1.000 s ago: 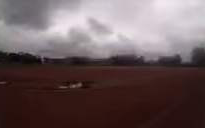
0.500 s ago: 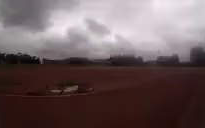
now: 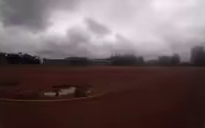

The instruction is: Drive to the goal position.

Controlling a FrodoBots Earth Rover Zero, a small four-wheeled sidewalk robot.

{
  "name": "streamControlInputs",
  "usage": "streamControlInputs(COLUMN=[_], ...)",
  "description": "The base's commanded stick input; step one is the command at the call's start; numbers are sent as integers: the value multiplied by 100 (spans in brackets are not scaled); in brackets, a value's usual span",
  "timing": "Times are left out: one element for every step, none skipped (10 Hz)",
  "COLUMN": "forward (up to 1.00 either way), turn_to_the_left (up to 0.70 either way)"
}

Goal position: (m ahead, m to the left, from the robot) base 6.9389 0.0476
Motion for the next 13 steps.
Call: streamControlInputs(forward=[70, 70, 70, 70, 70, 70, 70, 70, 70, 70, 70, 70, 70], turn_to_the_left=[0, 0, 0, 0, 0, 0, -21, -29, -30, -17, -3, 0, 0])
